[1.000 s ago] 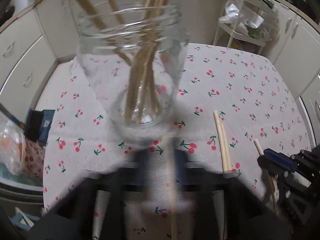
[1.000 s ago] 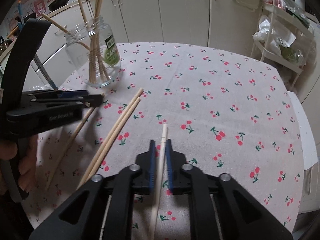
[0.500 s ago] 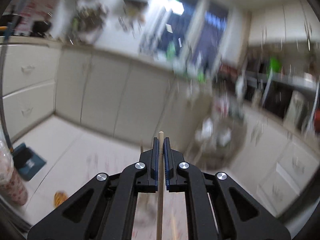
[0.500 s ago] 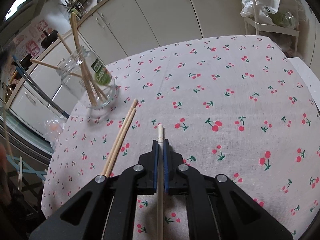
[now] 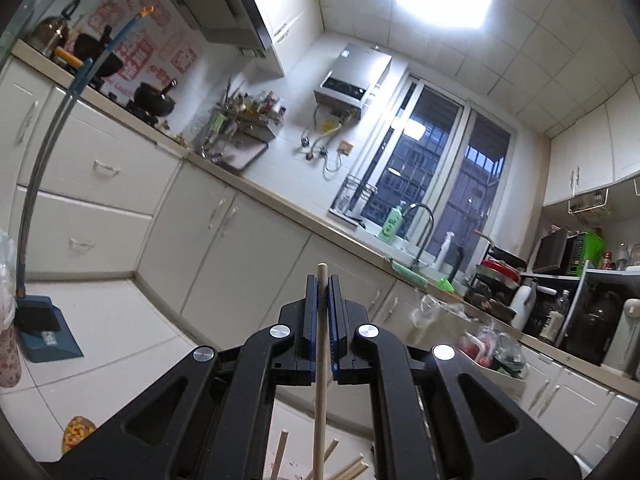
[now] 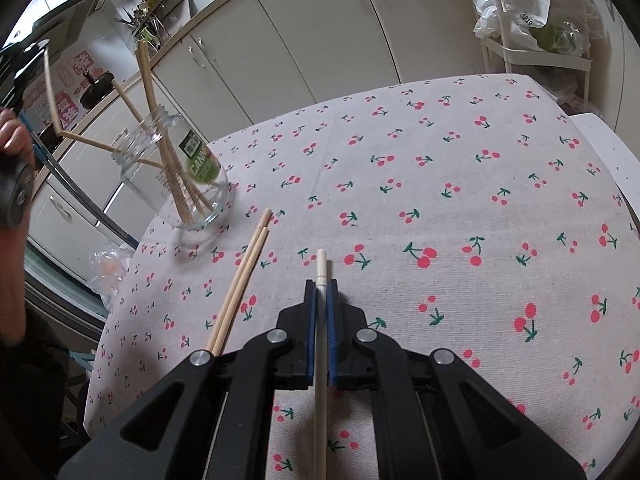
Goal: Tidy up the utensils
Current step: 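Lift both held sticks upright and carry them over the glass jar, then open the left gripper to drop its stick into the jar while the right holds its stick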
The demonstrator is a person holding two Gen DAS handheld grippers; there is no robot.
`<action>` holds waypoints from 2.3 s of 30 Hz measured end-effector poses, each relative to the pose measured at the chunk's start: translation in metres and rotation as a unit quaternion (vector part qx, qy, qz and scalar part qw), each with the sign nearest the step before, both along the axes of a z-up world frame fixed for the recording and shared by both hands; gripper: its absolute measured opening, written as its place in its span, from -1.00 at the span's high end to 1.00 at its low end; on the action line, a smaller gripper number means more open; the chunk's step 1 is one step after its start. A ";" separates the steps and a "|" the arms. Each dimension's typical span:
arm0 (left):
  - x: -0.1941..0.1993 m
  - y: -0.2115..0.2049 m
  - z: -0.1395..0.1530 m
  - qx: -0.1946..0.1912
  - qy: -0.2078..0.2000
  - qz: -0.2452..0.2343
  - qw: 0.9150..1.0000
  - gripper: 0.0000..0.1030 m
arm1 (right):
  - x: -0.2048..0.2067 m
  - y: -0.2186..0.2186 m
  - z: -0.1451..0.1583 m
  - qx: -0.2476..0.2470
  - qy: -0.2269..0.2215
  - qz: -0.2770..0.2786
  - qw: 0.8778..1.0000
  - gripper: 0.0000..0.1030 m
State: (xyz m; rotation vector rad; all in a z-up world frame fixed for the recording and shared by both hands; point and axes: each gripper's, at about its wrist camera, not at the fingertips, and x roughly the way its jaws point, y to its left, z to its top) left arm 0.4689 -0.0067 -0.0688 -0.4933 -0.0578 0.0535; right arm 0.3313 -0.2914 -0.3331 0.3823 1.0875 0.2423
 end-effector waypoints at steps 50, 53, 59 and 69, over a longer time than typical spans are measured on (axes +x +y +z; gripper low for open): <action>-0.010 -0.032 -0.021 0.092 -0.010 -0.008 0.996 0.91 | -0.011 -0.026 0.065 0.133 -0.153 -0.065 0.977 0.88; -0.004 -0.036 -0.030 0.102 0.001 -0.009 0.995 0.91 | -0.011 -0.027 0.065 0.134 -0.155 -0.065 0.977 0.88; 0.001 -0.039 -0.053 0.116 0.025 -0.005 0.993 0.91 | -0.011 -0.026 0.065 0.134 -0.157 -0.065 0.976 0.88; -0.001 -0.046 -0.072 0.167 0.068 -0.036 0.983 0.63 | -0.010 -0.025 0.073 0.147 -0.170 -0.069 0.972 0.88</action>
